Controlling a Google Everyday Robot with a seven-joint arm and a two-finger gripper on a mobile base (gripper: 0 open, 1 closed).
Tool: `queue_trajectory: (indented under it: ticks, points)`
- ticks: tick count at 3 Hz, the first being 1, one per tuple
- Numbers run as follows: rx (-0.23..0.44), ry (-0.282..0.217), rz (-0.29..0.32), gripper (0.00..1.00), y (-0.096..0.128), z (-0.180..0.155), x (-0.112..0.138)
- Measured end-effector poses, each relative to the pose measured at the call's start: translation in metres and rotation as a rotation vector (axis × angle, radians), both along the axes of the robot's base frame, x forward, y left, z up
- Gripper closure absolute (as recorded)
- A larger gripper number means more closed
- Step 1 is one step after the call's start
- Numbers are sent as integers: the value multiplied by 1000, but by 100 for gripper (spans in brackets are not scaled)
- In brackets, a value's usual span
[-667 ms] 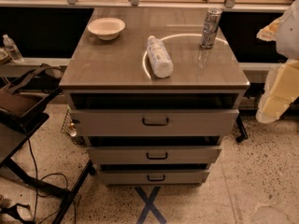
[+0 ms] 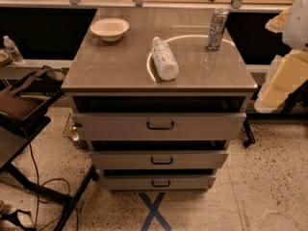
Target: Place blue plastic bottle upright
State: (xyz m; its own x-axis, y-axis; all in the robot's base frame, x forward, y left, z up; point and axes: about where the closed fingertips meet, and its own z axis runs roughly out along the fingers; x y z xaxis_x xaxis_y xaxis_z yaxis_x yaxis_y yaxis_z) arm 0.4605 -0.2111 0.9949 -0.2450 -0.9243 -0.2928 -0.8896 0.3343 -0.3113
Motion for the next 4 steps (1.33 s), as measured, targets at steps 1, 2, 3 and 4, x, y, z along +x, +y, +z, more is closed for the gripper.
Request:
queue_trajectory:
  ticks: [1,2,3,4]
  points:
    - [120,-12,-76,0,4,5,26]
    - [282,30,-215,0,10,17,84]
    - [381,52,-311,0,17,29,125]
    - [463,57,-361,0,37,33,162]
